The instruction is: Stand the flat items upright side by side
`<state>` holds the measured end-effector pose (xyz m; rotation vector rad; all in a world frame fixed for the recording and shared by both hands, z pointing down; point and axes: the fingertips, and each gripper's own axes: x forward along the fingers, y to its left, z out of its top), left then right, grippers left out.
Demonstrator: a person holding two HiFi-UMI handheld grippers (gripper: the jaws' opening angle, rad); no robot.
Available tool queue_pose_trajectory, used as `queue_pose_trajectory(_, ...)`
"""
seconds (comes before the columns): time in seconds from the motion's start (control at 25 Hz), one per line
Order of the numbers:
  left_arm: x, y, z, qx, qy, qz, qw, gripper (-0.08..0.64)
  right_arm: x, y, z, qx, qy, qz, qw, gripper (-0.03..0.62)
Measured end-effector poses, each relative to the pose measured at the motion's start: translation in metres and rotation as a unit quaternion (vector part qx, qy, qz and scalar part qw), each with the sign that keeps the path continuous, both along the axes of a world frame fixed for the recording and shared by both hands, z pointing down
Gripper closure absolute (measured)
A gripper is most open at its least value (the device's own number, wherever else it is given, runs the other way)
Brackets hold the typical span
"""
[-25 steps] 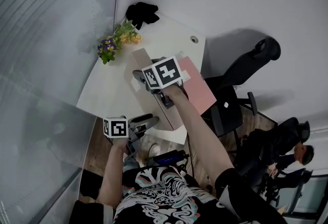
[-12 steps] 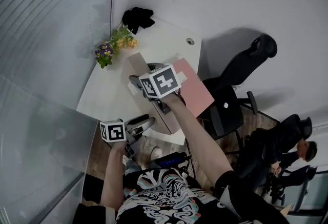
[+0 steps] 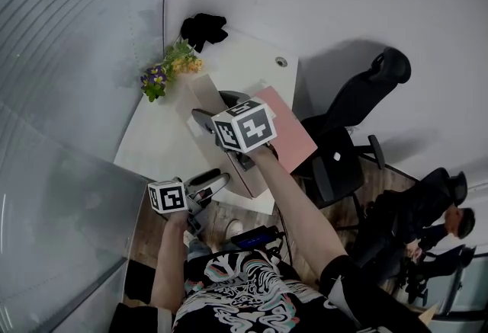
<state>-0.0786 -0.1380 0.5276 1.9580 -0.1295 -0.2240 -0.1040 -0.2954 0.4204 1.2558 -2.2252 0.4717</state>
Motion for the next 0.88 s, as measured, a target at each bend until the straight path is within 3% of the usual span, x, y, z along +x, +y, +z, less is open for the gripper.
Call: queue_pose_trajectory(0.88,0.008,-0.002,-0.01,0.026,-0.025,-0.035,0.9987,0.275,0.02,0.014,-0.038,0.099,-0.069,0.011,0.993,0.295)
